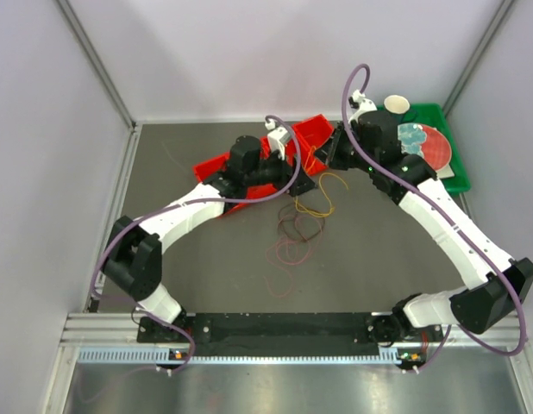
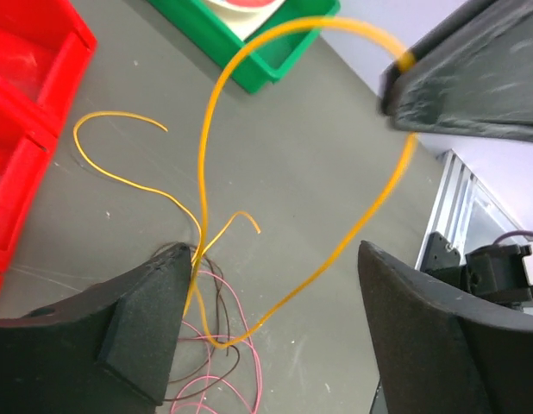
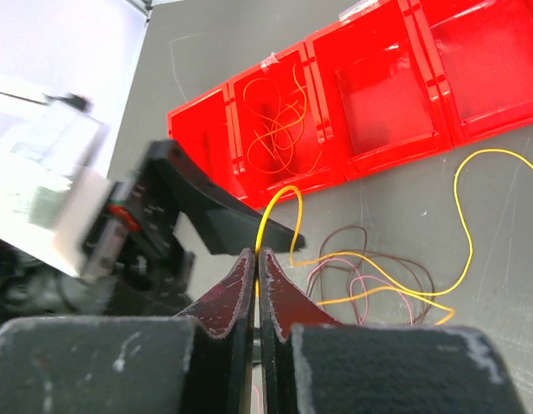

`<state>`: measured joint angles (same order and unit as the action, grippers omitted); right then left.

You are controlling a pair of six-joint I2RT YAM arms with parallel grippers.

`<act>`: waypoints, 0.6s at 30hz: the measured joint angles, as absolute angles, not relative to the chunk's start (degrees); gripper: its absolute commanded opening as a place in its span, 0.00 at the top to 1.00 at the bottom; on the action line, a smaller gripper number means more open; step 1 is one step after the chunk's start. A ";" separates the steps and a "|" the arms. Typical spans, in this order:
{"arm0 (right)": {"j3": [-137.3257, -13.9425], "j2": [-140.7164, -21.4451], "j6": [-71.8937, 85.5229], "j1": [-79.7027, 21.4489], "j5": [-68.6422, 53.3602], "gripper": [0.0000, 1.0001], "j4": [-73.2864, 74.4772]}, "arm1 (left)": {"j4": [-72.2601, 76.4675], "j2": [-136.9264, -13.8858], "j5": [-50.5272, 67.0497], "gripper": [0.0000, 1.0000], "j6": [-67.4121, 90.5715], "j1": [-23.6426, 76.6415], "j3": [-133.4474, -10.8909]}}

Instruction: Untangle the cables

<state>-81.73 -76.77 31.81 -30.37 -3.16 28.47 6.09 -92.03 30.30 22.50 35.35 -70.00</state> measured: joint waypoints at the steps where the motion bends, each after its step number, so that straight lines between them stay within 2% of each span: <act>1: -81.73 -76.77 31.97 -30.37 -3.16 1.00 28.47 | 6.22 -92.55 30.33 0.34 22.41 35.53 -70.02; 3: -81.73 -76.77 32.12 -30.37 -3.16 1.00 28.47 | 6.37 -93.60 30.06 0.42 22.55 35.62 -70.02; 7: -81.73 -76.77 32.16 -30.37 -3.14 1.00 28.45 | 6.42 -94.28 28.73 0.75 22.92 35.51 -70.02; 8: -81.73 -76.77 32.18 -30.37 -3.14 1.00 28.45 | 6.74 -94.28 28.34 0.96 22.79 35.51 -70.04; 9: -81.73 -76.77 32.16 -30.37 -3.14 1.00 28.45 | 6.96 -94.28 27.81 1.00 22.87 35.48 -70.04; 10: -81.73 -76.77 32.16 -30.37 -3.14 0.91 28.45 | 6.94 -94.28 27.22 1.00 22.85 35.48 -70.04; 11: -81.73 -76.77 32.18 -30.37 -3.14 0.62 28.49 | 6.90 -94.28 26.79 1.00 22.59 35.46 -70.08; 14: -81.73 -76.77 32.42 -30.37 -2.92 0.29 28.49 | 6.57 -94.24 24.86 1.00 22.26 35.46 -70.28; 16: -81.73 -76.77 32.56 -30.37 -2.79 0.22 28.58 | 5.82 -94.19 23.33 1.00 22.09 35.46 -70.41; 18: -81.73 -76.77 32.69 -30.37 -2.42 0.20 28.91 | 4.89 -94.02 21.21 1.00 21.87 35.35 -70.74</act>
